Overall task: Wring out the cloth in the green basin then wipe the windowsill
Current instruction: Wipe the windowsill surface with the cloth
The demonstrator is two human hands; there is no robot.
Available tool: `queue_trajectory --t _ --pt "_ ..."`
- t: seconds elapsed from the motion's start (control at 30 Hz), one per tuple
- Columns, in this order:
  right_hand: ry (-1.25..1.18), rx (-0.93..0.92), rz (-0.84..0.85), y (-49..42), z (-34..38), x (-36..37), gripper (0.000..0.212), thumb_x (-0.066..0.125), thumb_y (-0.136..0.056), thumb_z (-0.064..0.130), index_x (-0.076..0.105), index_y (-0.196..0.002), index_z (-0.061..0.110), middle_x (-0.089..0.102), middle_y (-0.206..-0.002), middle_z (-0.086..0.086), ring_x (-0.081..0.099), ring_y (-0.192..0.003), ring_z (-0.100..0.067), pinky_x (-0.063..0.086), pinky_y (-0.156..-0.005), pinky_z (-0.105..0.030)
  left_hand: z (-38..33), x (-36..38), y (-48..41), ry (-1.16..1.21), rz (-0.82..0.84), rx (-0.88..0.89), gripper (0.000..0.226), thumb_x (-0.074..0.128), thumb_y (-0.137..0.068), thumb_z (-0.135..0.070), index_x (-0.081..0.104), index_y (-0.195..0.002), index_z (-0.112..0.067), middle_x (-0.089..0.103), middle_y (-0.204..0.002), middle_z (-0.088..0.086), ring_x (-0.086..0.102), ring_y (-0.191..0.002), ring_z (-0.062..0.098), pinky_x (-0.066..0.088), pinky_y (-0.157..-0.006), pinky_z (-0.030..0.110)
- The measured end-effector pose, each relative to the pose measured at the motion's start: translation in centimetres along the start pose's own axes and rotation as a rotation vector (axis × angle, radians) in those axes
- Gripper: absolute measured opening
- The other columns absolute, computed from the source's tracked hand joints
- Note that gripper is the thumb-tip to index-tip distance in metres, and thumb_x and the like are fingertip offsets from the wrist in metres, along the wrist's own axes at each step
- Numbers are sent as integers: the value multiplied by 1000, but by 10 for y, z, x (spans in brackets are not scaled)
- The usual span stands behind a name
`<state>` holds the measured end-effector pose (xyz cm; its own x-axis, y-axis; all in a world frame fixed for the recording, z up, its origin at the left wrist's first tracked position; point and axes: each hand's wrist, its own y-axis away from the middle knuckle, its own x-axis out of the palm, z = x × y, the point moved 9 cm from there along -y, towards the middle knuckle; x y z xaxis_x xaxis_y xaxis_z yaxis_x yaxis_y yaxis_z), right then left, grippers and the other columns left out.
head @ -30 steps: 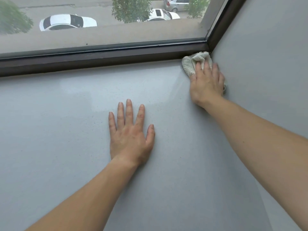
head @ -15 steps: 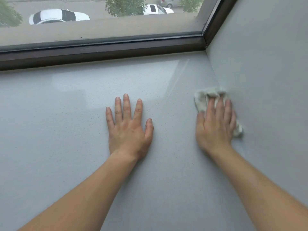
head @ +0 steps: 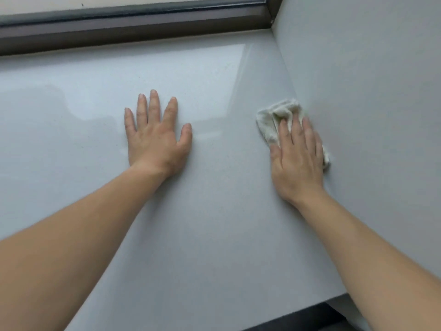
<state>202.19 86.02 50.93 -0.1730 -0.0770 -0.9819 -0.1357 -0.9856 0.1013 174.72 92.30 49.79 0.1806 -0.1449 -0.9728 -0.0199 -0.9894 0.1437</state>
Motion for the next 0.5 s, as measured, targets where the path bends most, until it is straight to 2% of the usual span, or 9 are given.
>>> queue_trajectory --t 0.17,0.3,0.4,0.5 --pt "11 -31 24 94 -29 6 62 23 -101 41 23 -158 17 12 -168 -5 3 -154 -24 -5 -121 -36 3 -8 25 97 -1 79 69 29 -94 -58 26 -153 -23 11 -166 11 0 -153 25 -7 -122 51" --pt "-11 -51 59 159 -47 9 66 25 -98 46 18 -159 22 7 -168 -1 -3 -154 -20 -11 -119 -33 -6 -11 120 176 -83 145 61 38 -90 -50 46 -140 -16 33 -156 16 21 -149 32 4 -122 54" --pt "-22 -96 74 203 -59 10 68 30 -96 51 22 -158 24 9 -168 1 -1 -154 -20 -13 -119 -30 4 -1 195 182 -98 99 56 43 -90 -46 50 -136 -15 35 -154 16 24 -147 32 5 -121 55" --pt "-50 -106 51 231 -68 12 69 34 -93 52 29 -156 24 15 -167 2 5 -154 -23 -5 -120 -37 32 8 255 158 -88 -25 57 41 -89 -47 49 -137 -16 32 -156 16 19 -149 32 1 -120 59"
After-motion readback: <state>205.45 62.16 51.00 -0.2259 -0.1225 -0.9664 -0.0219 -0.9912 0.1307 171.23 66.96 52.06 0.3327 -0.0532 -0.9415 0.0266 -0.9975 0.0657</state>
